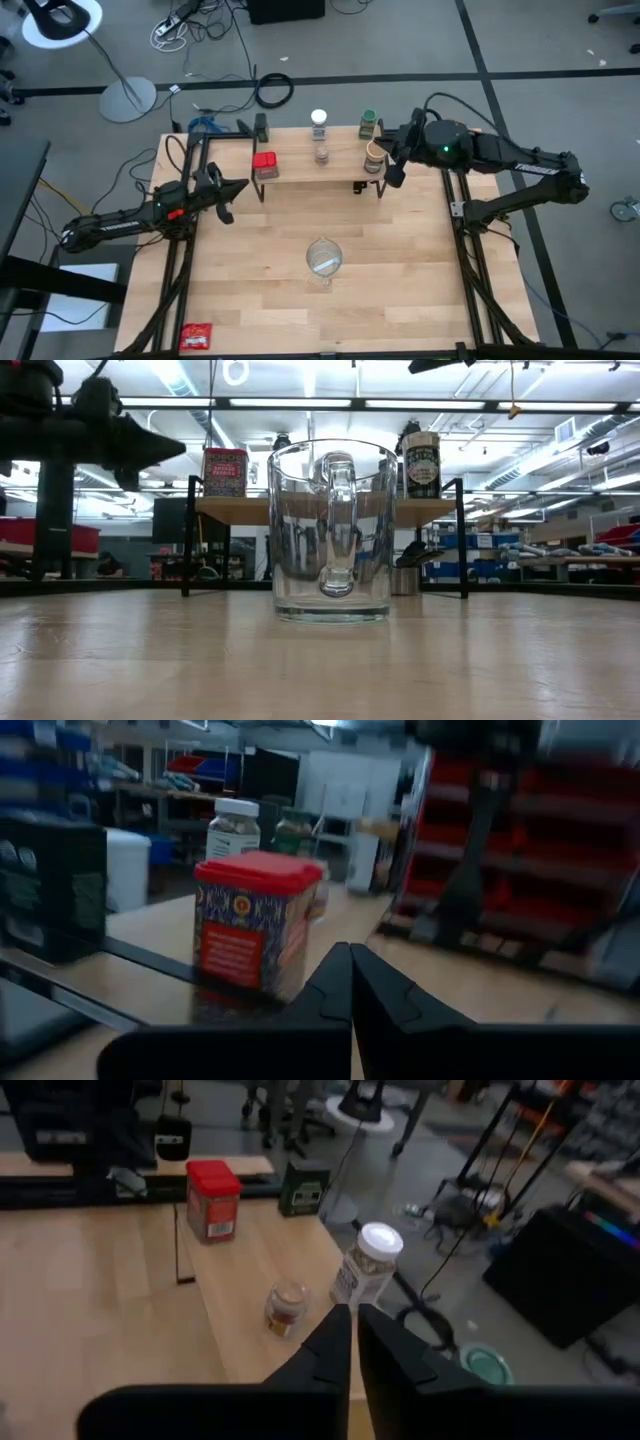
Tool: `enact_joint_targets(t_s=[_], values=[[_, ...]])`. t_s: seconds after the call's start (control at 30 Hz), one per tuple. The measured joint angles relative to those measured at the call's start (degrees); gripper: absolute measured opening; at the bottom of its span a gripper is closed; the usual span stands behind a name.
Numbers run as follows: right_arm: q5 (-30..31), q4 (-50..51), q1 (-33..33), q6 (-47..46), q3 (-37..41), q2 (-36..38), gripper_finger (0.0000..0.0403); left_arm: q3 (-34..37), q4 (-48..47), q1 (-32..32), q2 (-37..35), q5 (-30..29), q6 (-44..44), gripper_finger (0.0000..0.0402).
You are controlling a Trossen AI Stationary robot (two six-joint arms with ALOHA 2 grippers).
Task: Shelf spices
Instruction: Remove the golden seasoning bottle from the shelf
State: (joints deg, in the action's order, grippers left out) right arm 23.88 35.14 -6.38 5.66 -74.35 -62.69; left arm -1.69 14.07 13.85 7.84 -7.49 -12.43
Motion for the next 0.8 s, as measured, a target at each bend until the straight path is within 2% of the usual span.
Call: enact_joint_targets(t_s=[0.07,0.2,0.33,0.4,0.67,0.73,0.8], values=[[-1.4,3.4,-0.6,-0.8,-2.4,-1.1,0.005,0.0,1.3,0.0,0.0,0.2,-3.7,0.0004],[-4.0,8.6,-1.7,0.1,-5.2,-3.1,0.0103,0.0,1.9,0.0,0.0,3.4,-5.6,0.0004],[-12.7,11.6,-3.5,2.4,-6.3,-4.2,0.0176,0.0,1.3,0.0,0.0,6.7,-6.4,0.0004],[-14.9,11.6,-4.3,3.0,-6.3,-4.5,0.0218,0.0,1.3,0.0,0.0,6.6,-7.5,0.0005],[-12.9,12.8,-9.7,3.5,-6.3,-4.7,0.0377,0.0,3.4,0.0,0.0,6.1,-7.8,0.0005],[-14.4,13.9,-11.2,2.4,-6.4,-5.2,0.0394,0.0,3.2,0.0,0.0,6.1,-8.7,0.0006],[-16.7,15.7,-12.6,1.3,-6.4,-6.0,0.0391,0.0,2.8,0.0,0.0,6.3,-9.2,0.0006]])
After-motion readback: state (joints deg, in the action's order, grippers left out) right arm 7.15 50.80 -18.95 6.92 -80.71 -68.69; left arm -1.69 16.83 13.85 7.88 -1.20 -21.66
